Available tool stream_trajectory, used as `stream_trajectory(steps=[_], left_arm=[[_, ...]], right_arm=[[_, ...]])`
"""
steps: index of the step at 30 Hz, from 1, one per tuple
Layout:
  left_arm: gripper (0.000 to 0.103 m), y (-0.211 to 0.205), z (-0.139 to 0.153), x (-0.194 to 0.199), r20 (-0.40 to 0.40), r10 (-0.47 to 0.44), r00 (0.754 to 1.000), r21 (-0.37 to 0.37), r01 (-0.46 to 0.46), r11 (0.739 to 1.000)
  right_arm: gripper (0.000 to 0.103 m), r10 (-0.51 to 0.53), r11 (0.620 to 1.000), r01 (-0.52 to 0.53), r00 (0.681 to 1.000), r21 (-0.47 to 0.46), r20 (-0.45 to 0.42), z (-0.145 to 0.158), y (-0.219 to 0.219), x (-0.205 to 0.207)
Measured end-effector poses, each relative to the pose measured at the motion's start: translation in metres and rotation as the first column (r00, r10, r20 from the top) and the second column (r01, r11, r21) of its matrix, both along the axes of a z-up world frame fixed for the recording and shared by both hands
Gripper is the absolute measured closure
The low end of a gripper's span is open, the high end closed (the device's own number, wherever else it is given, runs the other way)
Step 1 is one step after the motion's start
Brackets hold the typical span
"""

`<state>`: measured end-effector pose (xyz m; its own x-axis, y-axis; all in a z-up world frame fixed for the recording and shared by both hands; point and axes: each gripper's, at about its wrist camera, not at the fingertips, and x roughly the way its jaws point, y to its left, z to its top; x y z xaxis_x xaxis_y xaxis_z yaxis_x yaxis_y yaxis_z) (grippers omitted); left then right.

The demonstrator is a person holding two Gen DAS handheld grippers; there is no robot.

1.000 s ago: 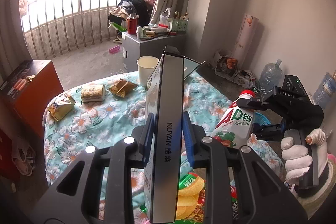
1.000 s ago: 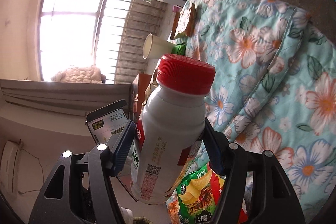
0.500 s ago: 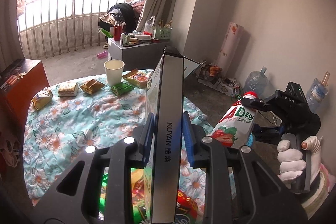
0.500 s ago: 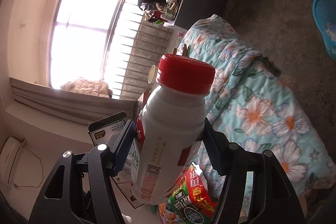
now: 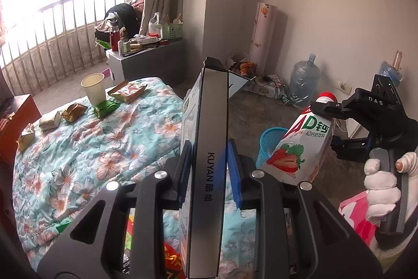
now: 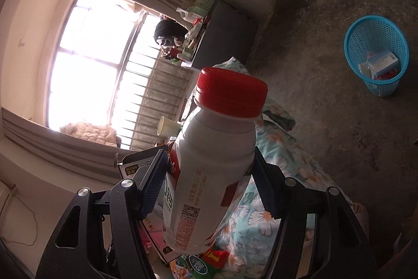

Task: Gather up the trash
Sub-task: 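Carry the box and bottle over the blue wastebasket and open both tools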

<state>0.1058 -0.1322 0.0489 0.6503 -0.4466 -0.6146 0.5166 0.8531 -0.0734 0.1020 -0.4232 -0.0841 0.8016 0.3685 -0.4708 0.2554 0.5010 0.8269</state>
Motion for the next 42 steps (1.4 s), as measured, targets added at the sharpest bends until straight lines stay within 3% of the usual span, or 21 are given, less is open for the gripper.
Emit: stream_trajectory(steps=[14,21,27,32,38,42], left_arm=[[0.078,-0.104,-0.013,0.009,0.024,-0.094,0.995,0.1,0.091,0.991],[0.078,-0.163,-0.025,0.012,-0.018,-0.187,0.982,0.113,0.188,0.976],[0.078,-0.216,-0.041,0.026,-0.107,-0.273,0.956,0.086,0.282,0.956],[0.078,-0.276,-0.062,0.051,-0.176,-0.333,0.926,0.054,0.347,0.936],[0.078,-0.348,-0.094,0.079,-0.194,-0.401,0.895,0.065,0.42,0.905],[0.077,-0.391,-0.118,0.099,-0.187,-0.431,0.883,0.096,0.453,0.887]], right_arm=[[0.041,-0.123,0.992,0.123,0.992,0.026,-0.001,-0.021,-0.077,-0.026],[0.041,-0.218,0.976,0.218,0.976,0.015,-0.009,-0.037,-0.12,-0.043],[0.041,-0.339,0.936,0.335,0.941,-0.107,-0.015,-0.042,-0.157,-0.054],[0.041,-0.456,0.86,0.426,0.889,-0.28,-0.047,-0.048,-0.189,-0.052],[0.041,-0.542,0.788,0.463,0.835,-0.406,-0.098,-0.074,-0.228,-0.028],[0.041,-0.568,0.763,0.46,0.812,-0.454,-0.134,-0.099,-0.255,0.0]])
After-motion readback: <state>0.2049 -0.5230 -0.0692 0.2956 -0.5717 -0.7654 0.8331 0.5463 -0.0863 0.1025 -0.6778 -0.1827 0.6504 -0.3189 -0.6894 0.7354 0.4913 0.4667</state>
